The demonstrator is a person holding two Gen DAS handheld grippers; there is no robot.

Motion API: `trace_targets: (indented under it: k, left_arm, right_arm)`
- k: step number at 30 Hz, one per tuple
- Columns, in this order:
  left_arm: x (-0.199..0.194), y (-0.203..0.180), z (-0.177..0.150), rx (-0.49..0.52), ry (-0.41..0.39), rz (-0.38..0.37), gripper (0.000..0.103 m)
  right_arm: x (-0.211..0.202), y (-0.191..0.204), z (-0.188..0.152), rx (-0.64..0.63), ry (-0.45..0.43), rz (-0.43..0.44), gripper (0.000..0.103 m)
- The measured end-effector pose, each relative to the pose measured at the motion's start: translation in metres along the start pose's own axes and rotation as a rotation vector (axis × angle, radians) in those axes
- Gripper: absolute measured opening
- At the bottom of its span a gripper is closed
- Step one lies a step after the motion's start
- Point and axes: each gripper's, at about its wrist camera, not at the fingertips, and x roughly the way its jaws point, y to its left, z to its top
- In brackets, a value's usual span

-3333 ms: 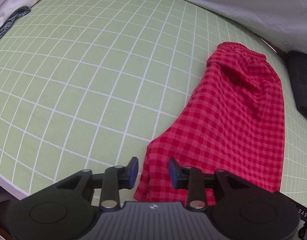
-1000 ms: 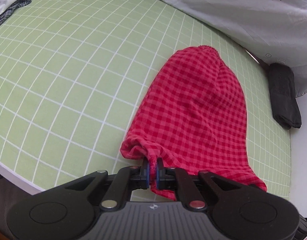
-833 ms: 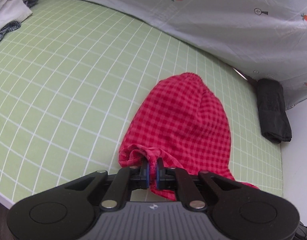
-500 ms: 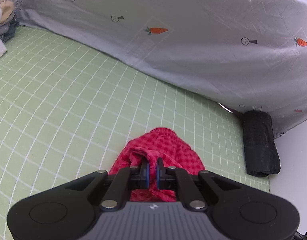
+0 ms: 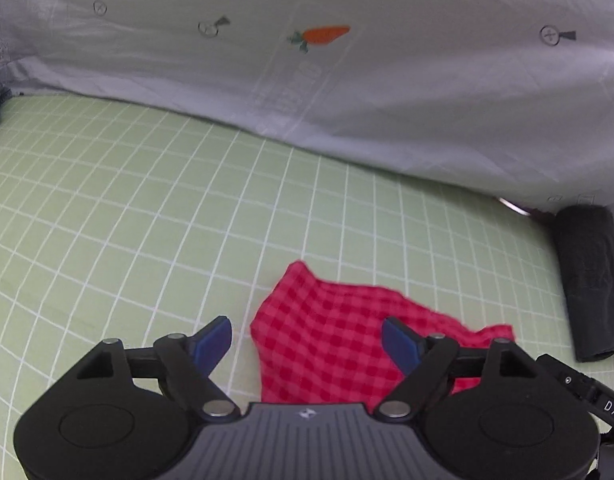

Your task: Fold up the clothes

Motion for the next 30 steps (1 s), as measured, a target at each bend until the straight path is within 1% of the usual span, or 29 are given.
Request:
trace_targets:
  k: [2, 3, 5, 6, 9, 12, 15, 17, 18, 19, 20, 21, 22, 23, 24, 25, 26, 27, 29, 30]
  left_arm:
    - [0.018, 0.007, -0.01, -0.006, 0.079, 0.009, 0.083]
    - [0.024, 0.008, -0.014, -0.002, 0.101, 0.006, 0.083]
    - [0.034, 0.009, -0.021, 0.017, 0.132, 0.001, 0.083]
    - [0.037, 0.008, -0.024, 0.032, 0.141, -0.001, 0.083]
    - [0.046, 0.001, -0.025, 0.082, 0.151, -0.019, 0.083]
    - [0.053, -0.006, -0.025, 0.118, 0.167, -0.04, 0.083]
    - [0.06, -0.012, -0.026, 0.137, 0.172, -0.024, 0.082]
    - [0.06, -0.017, -0.026, 0.164, 0.167, -0.016, 0.08]
    - [0.06, -0.019, -0.027, 0.177, 0.163, -0.012, 0.078]
    - [0.06, -0.021, -0.027, 0.19, 0.16, -0.009, 0.073]
    - [0.06, -0.024, -0.027, 0.203, 0.156, -0.003, 0.063]
    - [0.06, -0.026, -0.027, 0.212, 0.155, -0.009, 0.055]
    - [0.059, -0.028, -0.026, 0.219, 0.155, -0.016, 0.035]
    - [0.06, -0.028, -0.025, 0.2, 0.169, -0.037, 0.014]
    - [0.06, -0.028, -0.024, 0.181, 0.183, -0.057, 0.013]
    - [0.06, -0.028, -0.023, 0.163, 0.194, -0.076, 0.011]
    - [0.057, -0.03, -0.023, 0.157, 0.188, -0.075, 0.009]
    - [0.053, -0.033, -0.023, 0.156, 0.179, -0.081, 0.008]
    - [0.038, -0.037, -0.022, 0.15, 0.149, -0.096, 0.007]
    - [0.027, -0.04, -0.023, 0.159, 0.129, -0.101, 0.007]
  right_arm:
    - [0.016, 0.001, -0.01, -0.037, 0.067, -0.002, 0.085]
    - [0.024, 0.003, -0.015, -0.059, 0.1, -0.002, 0.086]
    - [0.033, 0.009, -0.019, -0.099, 0.127, 0.004, 0.087]
    - [0.037, 0.013, -0.02, -0.118, 0.137, 0.007, 0.088]
    - [0.048, 0.024, -0.024, -0.176, 0.167, 0.018, 0.096]
    - [0.059, 0.033, -0.027, -0.222, 0.197, 0.028, 0.096]
    - [0.068, 0.041, -0.026, -0.241, 0.209, 0.018, 0.097]
    - [0.07, 0.045, -0.026, -0.263, 0.212, 0.008, 0.094]
    - [0.07, 0.047, -0.026, -0.266, 0.209, 0.004, 0.09]
    - [0.07, 0.049, -0.025, -0.263, 0.2, 0.011, 0.08]
    - [0.069, 0.051, -0.025, -0.258, 0.196, 0.021, 0.074]
    - [0.069, 0.054, -0.025, -0.254, 0.195, 0.031, 0.063]
    - [0.069, 0.057, -0.025, -0.251, 0.194, 0.041, 0.055]
    - [0.07, 0.06, -0.026, -0.253, 0.194, 0.043, 0.051]
    - [0.071, 0.063, -0.026, -0.258, 0.196, 0.04, 0.045]
    - [0.071, 0.066, -0.026, -0.255, 0.2, 0.043, 0.033]
    - [0.071, 0.066, -0.025, -0.226, 0.208, 0.062, 0.026]
    - [0.067, 0.064, -0.024, -0.186, 0.21, 0.08, 0.022]
    - [0.057, 0.061, -0.022, -0.103, 0.204, 0.11, 0.021]
    - [0.048, 0.06, -0.022, -0.086, 0.19, 0.119, 0.02]
